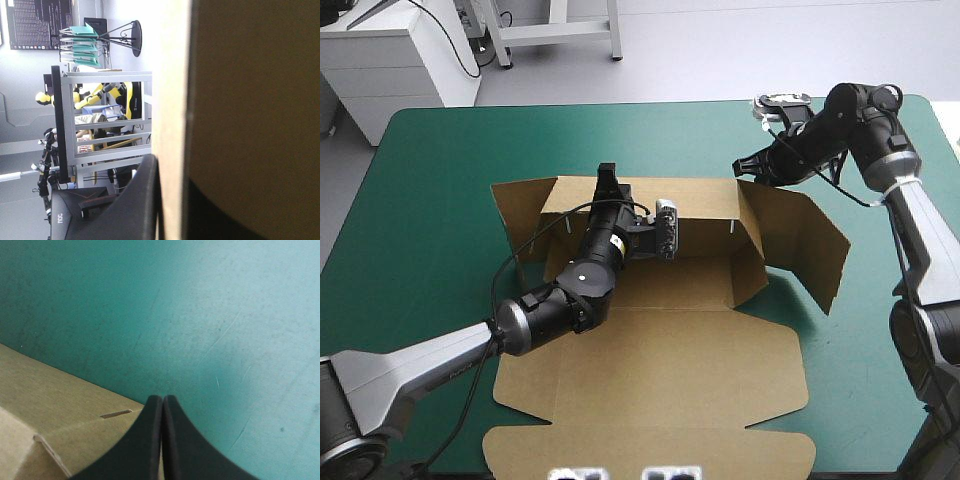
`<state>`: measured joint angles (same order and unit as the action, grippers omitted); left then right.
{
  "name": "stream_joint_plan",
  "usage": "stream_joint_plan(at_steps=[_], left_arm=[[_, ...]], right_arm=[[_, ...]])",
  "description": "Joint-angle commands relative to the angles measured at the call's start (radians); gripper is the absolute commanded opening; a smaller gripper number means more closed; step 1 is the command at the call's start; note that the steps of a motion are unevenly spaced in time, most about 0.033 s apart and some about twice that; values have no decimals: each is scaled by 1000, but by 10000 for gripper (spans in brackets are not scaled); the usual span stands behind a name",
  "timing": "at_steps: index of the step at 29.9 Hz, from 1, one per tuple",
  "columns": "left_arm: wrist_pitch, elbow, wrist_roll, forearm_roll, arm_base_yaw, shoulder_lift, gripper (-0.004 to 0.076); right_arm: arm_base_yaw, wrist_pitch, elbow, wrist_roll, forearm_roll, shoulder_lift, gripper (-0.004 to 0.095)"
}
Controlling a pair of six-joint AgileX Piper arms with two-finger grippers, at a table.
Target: Fold the box
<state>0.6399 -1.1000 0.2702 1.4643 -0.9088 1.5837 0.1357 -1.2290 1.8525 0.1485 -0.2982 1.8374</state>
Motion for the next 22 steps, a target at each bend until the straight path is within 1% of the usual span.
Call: stream_joint_plan(at_steps=[1, 6, 11, 18, 21, 22], left_arm=[[59, -25, 18, 10, -1, -35, -8], [60, -25, 18, 10, -1, -35, -8], [60, -25, 18, 10, -1, -35, -8], [60, -25, 20, 34, 5, -35, -8], [58, -25, 28, 48, 20, -35, -8], [58, -25, 35, 48, 29, -35, -8]], right_arm=[[-1, -23, 6, 17, -18, -84, -20], [-1, -23, -72, 31, 21, -144, -20], [-1, -23, -138, 57, 12, -192, -20], [-1, -23, -221, 75, 11, -209, -20], [-1, -23, -235, 97, -38, -210, -20], [-1, -23, -235, 107, -73, -210, -20]])
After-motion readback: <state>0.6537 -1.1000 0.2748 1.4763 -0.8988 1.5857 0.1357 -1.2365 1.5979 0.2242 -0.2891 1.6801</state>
